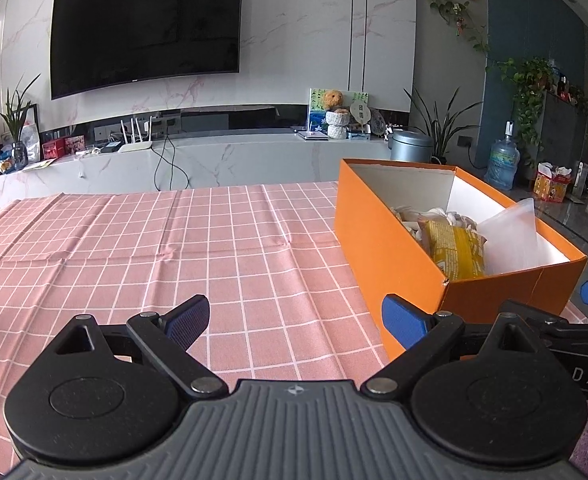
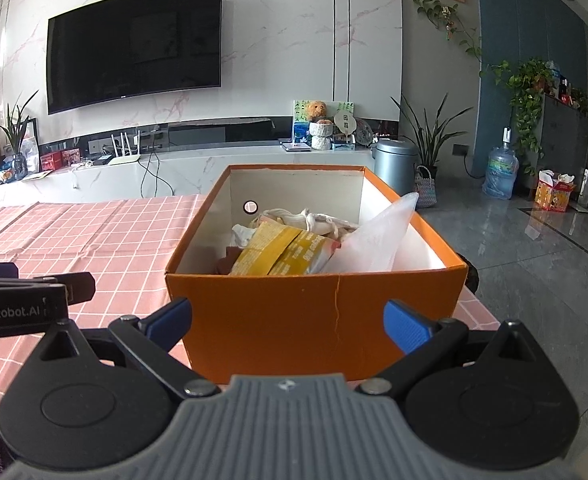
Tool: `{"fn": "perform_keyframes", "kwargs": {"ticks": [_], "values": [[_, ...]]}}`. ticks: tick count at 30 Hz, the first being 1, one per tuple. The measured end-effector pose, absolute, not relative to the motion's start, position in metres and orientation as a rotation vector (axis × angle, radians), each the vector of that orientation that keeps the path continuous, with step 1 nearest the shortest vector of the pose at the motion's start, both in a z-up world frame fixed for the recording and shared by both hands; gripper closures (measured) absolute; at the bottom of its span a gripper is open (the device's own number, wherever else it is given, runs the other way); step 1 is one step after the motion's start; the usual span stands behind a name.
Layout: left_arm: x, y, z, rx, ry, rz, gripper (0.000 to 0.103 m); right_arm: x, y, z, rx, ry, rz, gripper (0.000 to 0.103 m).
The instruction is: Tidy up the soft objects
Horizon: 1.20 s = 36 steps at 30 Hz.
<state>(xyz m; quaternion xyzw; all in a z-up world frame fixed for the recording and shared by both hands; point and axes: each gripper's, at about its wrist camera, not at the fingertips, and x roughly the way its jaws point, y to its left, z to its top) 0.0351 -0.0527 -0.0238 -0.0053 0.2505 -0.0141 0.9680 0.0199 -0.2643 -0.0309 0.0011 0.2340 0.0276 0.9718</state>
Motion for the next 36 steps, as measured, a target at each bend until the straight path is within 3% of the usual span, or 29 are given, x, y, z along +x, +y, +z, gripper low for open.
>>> {"fn": "perform_keyframes", "kwargs": {"ticks": [36], "values": [[0.0322,-0.0547,-0.021,-0.006,0.497,-0.032,0.0,0.0198,-0.2572,-0.0317,-0.011,0.469,0.062,0.003]]}}
